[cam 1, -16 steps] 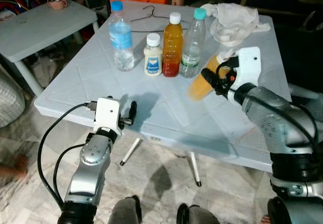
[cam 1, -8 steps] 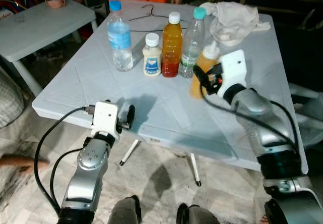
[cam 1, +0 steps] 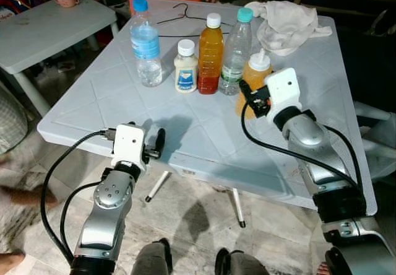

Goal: Restocking fridge

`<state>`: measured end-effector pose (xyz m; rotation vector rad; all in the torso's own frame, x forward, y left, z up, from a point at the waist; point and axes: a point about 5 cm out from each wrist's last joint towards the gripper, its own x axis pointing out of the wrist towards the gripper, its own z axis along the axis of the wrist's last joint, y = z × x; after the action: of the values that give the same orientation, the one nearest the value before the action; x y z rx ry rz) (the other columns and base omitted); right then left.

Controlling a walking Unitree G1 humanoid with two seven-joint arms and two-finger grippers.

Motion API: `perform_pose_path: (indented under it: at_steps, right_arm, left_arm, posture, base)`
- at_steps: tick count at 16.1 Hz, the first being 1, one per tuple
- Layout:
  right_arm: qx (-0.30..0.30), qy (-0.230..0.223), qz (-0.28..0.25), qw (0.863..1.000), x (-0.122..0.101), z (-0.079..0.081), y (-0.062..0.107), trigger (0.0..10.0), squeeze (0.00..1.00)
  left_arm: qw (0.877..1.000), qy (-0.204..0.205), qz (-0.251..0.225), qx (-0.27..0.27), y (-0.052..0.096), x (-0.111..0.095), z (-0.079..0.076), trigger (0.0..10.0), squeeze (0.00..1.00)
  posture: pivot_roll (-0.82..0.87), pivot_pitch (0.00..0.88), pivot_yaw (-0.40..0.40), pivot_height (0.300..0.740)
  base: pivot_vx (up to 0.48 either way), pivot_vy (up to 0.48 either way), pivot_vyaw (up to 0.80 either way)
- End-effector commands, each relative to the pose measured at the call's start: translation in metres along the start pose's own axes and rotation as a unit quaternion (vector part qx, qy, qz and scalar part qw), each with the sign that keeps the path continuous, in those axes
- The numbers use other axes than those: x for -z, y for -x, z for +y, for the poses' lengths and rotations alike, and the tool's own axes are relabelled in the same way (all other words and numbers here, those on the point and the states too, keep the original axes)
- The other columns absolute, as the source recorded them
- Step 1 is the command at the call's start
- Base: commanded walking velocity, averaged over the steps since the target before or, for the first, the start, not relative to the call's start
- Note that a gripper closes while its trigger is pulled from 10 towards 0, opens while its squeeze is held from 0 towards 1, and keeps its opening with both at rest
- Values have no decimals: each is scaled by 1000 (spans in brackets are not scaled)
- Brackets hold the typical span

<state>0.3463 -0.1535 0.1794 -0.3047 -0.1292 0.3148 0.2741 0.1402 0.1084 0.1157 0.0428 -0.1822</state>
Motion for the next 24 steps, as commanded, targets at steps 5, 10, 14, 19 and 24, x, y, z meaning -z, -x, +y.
perform_pose_path:
  at_steps: [5, 10, 14, 19, 24]
  right_arm:
    - [11, -8, 9, 1000, 9, -1, 8, 10000, 0]
    - [-15, -67, -52, 996, -13, 31, 23, 10000, 0]
    - [-12, -108, -55, 993, -11, 40, 34, 10000, 0]
    - [-6, -133, -48, 990, -6, 41, 42, 10000, 0]
    - [-21, -112, -47, 992, -3, 50, 46, 10000, 0]
  left_arm:
    - [1000, -8, -9, -4, 1, -6, 1, 10000, 0]
    - [999, -15, -21, -46, 0, -10, 11, 10000, 0]
    - [999, -10, -15, -45, -2, -7, 9, 10000, 0]
    - [999, -6, -15, -44, -6, -6, 8, 10000, 0]
    - [999, -10, -19, -47, -11, -7, 13, 10000, 0]
  posture:
    - [13, 186, 26, 740]
    - [12, 162, 14, 740]
    - [4, 147, 12, 740]
    - [5, 129, 6, 740]
    - [17, 104, 8, 740]
  base:
    - [0, 0, 0]
    - [0, 0, 0]
    - [-61, 0, 792]
    - [-291, 0, 800]
    - [-301, 0, 800]
